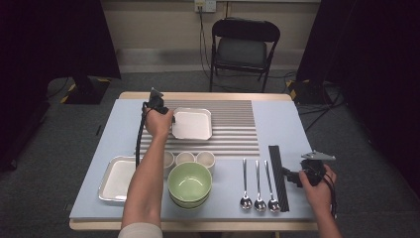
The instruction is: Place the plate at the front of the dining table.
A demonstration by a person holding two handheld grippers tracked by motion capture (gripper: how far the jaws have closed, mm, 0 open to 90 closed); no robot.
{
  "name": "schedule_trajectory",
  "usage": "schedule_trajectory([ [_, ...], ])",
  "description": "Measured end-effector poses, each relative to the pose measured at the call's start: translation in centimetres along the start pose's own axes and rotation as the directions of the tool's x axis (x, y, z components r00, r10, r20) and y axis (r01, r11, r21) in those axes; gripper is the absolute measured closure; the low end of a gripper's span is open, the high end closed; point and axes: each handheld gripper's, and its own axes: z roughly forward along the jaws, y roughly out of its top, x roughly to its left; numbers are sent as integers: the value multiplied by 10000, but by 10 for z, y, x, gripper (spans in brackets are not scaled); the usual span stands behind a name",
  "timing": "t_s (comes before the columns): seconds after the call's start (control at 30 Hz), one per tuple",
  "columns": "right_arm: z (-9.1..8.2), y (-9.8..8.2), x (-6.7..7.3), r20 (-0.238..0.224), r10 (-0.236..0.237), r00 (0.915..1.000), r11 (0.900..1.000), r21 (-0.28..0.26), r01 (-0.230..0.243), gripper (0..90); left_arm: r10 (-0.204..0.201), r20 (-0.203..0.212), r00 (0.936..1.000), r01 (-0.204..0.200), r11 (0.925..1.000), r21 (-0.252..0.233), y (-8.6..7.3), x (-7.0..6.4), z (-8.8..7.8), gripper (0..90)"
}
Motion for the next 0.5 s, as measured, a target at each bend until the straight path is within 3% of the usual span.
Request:
schedule_trajectory([
  [0.5, 0, 0, 0, -3, 4, 10000, 10000, 1, -4, 149, -99, -93, 9999, 100, 9999, 57, -3, -1, 5, 868],
])
